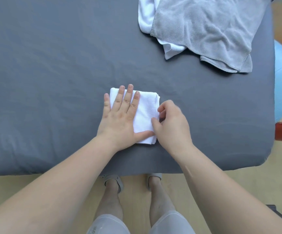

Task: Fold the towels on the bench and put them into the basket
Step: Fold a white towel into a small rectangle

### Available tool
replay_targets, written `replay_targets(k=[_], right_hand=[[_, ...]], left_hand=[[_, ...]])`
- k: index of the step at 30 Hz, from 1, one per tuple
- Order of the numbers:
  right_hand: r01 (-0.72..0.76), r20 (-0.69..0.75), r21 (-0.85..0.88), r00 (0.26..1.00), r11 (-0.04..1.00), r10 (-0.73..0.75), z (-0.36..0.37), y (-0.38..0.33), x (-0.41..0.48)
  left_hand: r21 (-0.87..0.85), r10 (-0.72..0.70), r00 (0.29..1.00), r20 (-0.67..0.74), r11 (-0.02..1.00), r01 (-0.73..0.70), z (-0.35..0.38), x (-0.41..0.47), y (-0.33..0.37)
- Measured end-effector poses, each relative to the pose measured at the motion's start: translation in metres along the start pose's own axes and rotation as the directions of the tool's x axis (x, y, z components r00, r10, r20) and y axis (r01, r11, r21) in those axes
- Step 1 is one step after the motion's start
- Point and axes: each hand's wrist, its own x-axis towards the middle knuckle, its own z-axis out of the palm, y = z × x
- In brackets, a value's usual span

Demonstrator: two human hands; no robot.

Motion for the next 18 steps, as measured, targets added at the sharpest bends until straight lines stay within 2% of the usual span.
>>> replay_targets(k=[2, 3, 4, 5, 7, 9, 13, 18], right_hand=[[0.230, -0.157, -0.234, 0.950, 0.945, -0.271, 0.007, 0.001, -0.003], [0.338, -0.144, -0.331, 0.905, 0.881, -0.401, 0.011, 0.002, -0.004], [0.420, -0.055, -0.409, 0.875, 0.810, -0.481, 0.015, 0.002, -0.004], [0.468, 0.073, -0.473, 0.866, 0.747, -0.496, 0.018, 0.003, -0.003], [0.484, 0.268, -0.548, 0.874, 0.682, -0.405, 0.021, 0.010, 0.004], [0.457, 0.352, -0.578, 0.887, 0.676, -0.299, 0.022, 0.018, 0.012], [0.440, 0.385, -0.599, 0.891, 0.669, -0.241, 0.027, 0.023, 0.018], [0.445, 0.394, -0.559, 0.885, 0.699, -0.248, 0.025, 0.021, 0.019]], left_hand=[[-0.027, -0.041, 0.999, 0.001, 0.999, 0.041, 0.001, 0.002, 0.008], [-0.032, -0.053, 0.999, 0.002, 0.998, 0.053, 0.001, 0.002, 0.011], [-0.020, -0.057, 0.998, -0.004, 0.998, 0.057, 0.002, 0.003, 0.011], [0.004, -0.053, 0.998, -0.016, 0.999, 0.053, 0.003, 0.002, 0.011], [0.030, -0.045, 0.999, -0.025, 0.999, 0.046, 0.006, 0.002, 0.008], [0.010, -0.031, 1.000, -0.008, 0.999, 0.031, 0.007, 0.003, 0.006], [0.020, -0.006, 1.000, 0.008, 1.000, 0.006, 0.008, 0.006, 0.003], [0.019, -0.017, 0.999, 0.044, 1.000, 0.016, 0.003, 0.005, 0.004]])
